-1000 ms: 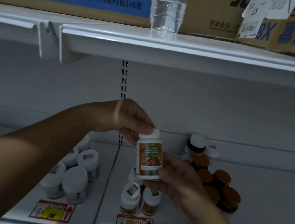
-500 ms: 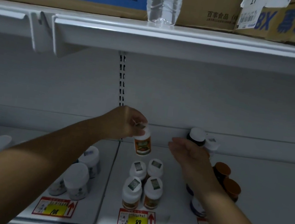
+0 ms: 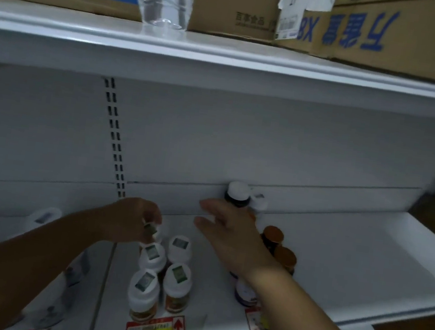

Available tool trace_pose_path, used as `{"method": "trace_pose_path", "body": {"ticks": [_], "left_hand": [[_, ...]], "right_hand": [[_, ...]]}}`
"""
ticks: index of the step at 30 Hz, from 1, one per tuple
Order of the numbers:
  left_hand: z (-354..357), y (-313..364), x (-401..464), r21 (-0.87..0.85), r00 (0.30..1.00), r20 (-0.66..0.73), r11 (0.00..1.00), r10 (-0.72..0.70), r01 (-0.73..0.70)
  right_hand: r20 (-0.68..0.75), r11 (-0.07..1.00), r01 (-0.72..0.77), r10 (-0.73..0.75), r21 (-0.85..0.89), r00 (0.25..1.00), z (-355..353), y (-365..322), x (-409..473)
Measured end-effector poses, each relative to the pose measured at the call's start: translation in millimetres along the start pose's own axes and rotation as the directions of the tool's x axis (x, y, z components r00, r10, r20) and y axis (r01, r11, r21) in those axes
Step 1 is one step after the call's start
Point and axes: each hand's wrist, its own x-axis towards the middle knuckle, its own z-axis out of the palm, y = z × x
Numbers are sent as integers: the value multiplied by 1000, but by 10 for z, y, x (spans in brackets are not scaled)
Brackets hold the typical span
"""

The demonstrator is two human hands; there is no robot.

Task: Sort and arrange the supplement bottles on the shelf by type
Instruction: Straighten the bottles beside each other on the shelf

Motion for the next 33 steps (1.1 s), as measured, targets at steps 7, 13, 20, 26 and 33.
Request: {"method": "trace_pose_path", "body": {"ticks": [7, 13, 20, 26, 33], "left_hand": [[4, -55, 71, -240, 999, -26, 970, -41, 34], [63, 207, -45, -244, 973, -230, 970, -36, -22], [-29, 679, -288, -257, 859, -506, 965, -84, -57], [66, 1140, -698, -631, 890, -397, 771, -223, -89], [498, 1079, -1226, -631, 706, -540, 776, -458, 20]], "right_hand": [[-165, 948, -61, 9, -312, 986, -722, 54, 691], [99, 767, 9, 71, -642, 993, -704, 430, 1103], [-29, 883, 130, -161, -450, 987, -873, 286, 1139], [30, 937, 138, -156, 320, 987, -893, -303, 708], [293, 897, -39, -103, 441, 951, -229, -522, 267]]}}
